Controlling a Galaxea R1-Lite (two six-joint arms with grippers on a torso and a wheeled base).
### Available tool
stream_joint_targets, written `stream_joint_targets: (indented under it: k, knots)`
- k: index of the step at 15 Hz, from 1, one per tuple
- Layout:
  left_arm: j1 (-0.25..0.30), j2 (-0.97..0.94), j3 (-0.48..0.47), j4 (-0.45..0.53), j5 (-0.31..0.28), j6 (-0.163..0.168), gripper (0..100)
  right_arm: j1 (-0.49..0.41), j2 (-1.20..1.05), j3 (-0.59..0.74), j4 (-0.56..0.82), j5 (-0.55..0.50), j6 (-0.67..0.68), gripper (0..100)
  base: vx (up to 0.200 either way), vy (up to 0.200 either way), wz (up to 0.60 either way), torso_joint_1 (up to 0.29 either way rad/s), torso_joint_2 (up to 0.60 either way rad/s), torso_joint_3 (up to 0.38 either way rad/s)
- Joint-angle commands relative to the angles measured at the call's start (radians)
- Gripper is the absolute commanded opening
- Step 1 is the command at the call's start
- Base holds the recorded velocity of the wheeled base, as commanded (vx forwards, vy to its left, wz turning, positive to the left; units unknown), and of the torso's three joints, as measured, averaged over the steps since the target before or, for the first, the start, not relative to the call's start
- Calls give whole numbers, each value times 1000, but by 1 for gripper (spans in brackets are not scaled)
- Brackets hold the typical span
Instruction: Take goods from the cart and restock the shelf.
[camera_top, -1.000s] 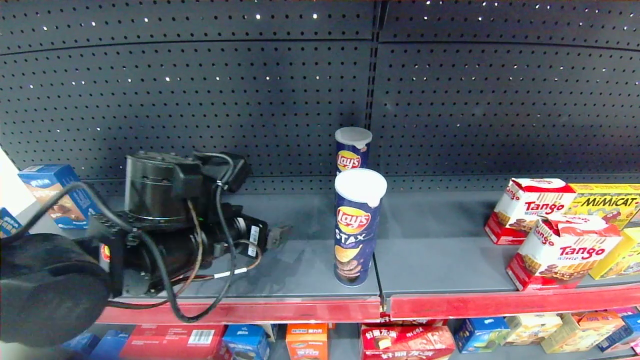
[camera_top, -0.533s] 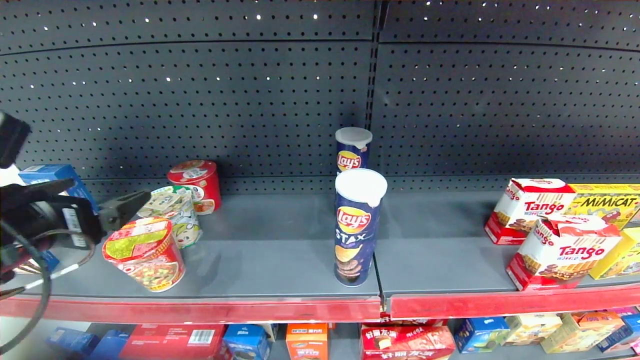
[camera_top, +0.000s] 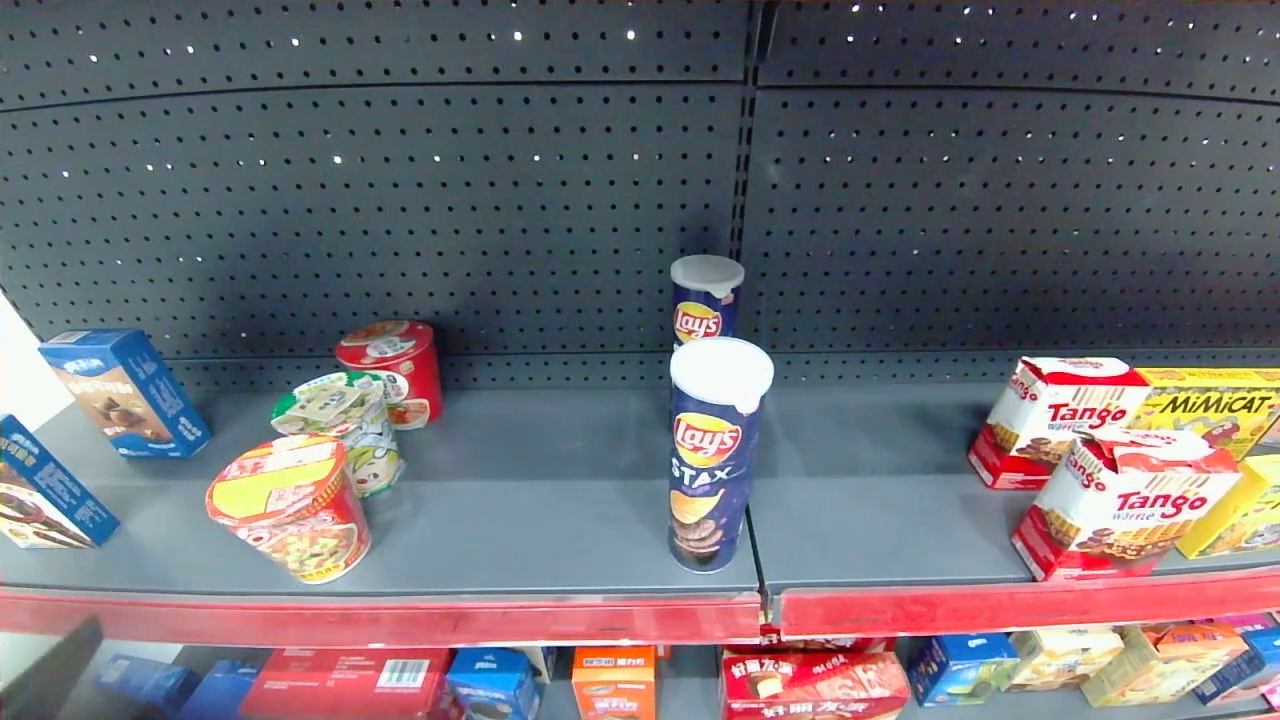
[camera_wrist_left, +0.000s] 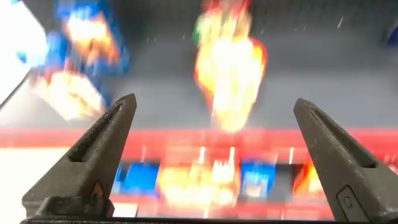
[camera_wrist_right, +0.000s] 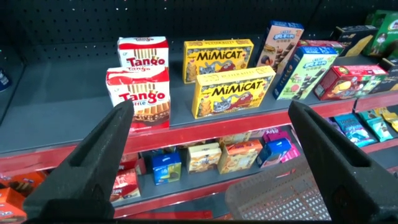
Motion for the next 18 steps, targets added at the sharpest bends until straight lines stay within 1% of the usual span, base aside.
stream_joint_targets:
  k: [1,2,3,4,6,7,8,10,11,12,13,14,15,16,17,18]
  knots:
    - [3,-363,87,254,55,1,100,-2,-1,6,0,0,0,100,0,0,0,0,0,0]
    - [3,-486,119,357,56,6,100,-2,-2,12,0,0,0,100,0,0,0,0,0,0]
    - [25,-529,153,400,58,3,100,-3,-2,12,0,0,0,100,0,0,0,0,0,0]
    - [28,-529,162,386,55,-6,100,-3,-4,15,0,0,0,100,0,0,0,0,0,0]
    - [28,-529,170,364,50,-11,100,-5,-7,15,0,0,0,100,0,0,0,0,0,0]
    - [28,-529,173,363,52,-32,100,-5,-8,15,0,0,0,100,0,0,0,0,0,0]
    - [28,-529,174,363,52,-43,100,-6,-10,15,0,0,1,100,0,0,0,0,0,0]
    - [28,-529,176,363,53,-46,100,-6,-22,17,1,-1,12,100,0,0,0,0,0,0]
    - [28,-529,177,360,61,-40,100,-8,-27,24,1,-1,12,100,0,0,0,0,0,0]
    - [28,-529,188,340,84,-32,100,-9,-39,27,1,-1,12,100,0,0,0,0,0,0]
    - [28,-529,205,305,118,-17,100,-9,-45,32,3,-3,12,100,0,0,0,0,0,0]
    - [28,-529,239,220,171,29,100,-9,-56,41,4,-3,12,100,0,0,0,0,0,0]
    - [26,-529,275,130,168,46,100,-11,-65,46,6,-3,12,100,0,0,0,0,0,0]
    - [26,-529,275,134,164,12,100,-9,-65,49,4,-3,12,100,0,0,0,0,0,0]
    - [26,-529,288,113,148,11,100,-9,-58,43,1,-3,12,100,0,0,0,0,0,0]
    - [28,-529,308,45,158,61,100,-9,-56,40,1,-3,12,100,0,0,0,0,0,0]
